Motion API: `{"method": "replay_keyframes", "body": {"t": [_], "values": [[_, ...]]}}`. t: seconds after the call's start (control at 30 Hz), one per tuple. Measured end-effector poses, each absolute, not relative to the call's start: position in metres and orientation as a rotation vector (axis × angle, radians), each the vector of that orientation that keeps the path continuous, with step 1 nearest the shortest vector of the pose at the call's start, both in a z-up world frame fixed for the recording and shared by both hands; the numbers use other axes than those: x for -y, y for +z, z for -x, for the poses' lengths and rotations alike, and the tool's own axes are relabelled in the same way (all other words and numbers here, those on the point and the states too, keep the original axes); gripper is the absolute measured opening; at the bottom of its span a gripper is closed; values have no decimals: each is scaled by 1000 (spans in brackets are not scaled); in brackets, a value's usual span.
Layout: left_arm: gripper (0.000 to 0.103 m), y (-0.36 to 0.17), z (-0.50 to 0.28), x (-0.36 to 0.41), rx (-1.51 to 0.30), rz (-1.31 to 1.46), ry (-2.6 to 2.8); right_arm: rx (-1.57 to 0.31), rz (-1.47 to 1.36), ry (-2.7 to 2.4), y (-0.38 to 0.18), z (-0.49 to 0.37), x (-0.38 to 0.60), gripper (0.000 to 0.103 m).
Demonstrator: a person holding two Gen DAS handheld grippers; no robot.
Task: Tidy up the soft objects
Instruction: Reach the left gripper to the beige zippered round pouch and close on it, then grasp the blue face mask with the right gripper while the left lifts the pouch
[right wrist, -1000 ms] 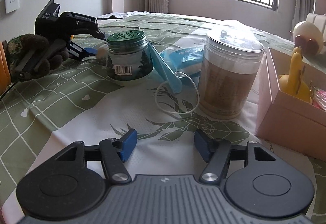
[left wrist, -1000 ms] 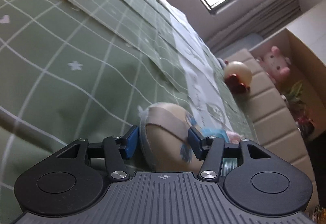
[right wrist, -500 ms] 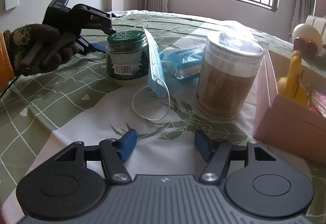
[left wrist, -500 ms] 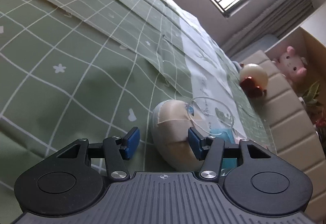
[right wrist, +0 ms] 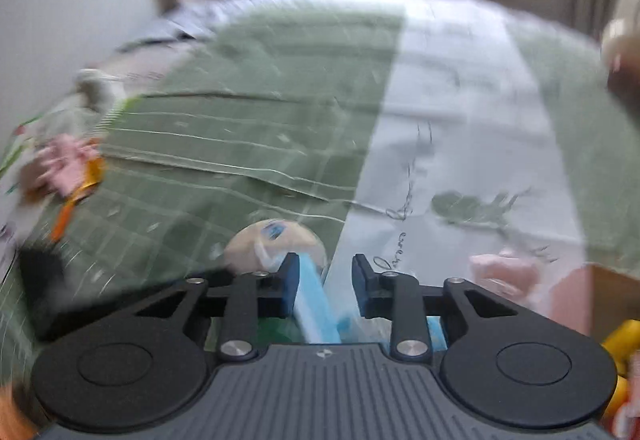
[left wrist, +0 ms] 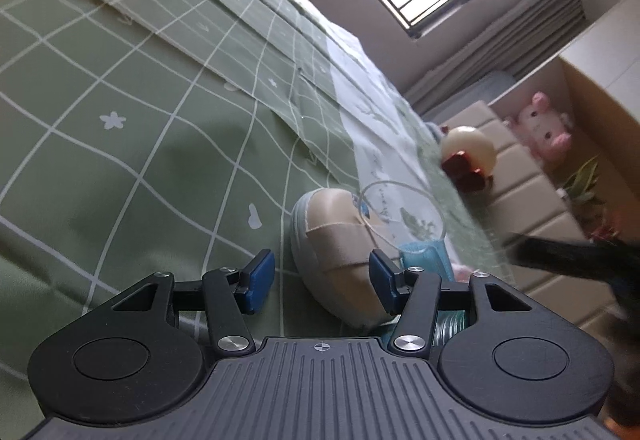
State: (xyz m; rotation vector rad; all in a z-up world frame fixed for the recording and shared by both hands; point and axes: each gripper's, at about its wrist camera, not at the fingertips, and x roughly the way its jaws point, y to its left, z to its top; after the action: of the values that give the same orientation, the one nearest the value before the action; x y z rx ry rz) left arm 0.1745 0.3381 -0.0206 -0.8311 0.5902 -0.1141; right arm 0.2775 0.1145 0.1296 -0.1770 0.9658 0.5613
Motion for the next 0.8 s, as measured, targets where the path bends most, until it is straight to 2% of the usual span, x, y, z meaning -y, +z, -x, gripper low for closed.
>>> {"method": "replay_keyframes", "body": {"t": [0.03,0.17,0.2,0.33,0.67,0.8], "values": [[53,-23,-176,-341,-584,852,-119,-1012,181,514,113,-298,-128,17],[51,-28,-183,-345,-574,871,-152,-1149,143,436,60,-339,-145,11],[51,-30,-186,-345,-569,872,-163,-1181,118,438,50,-343,-145,5],[51,-32,-210,-344,-544,882,-183,-1225,141,438,28,-343,-147,2],[48,-35,-243,-339,-545,946,-289,-1231,95,567,39,-337,-147,2],[47,-23,-218,-348,-526,894,-191,-1113,122,578,75,-322,-137,2]]}}
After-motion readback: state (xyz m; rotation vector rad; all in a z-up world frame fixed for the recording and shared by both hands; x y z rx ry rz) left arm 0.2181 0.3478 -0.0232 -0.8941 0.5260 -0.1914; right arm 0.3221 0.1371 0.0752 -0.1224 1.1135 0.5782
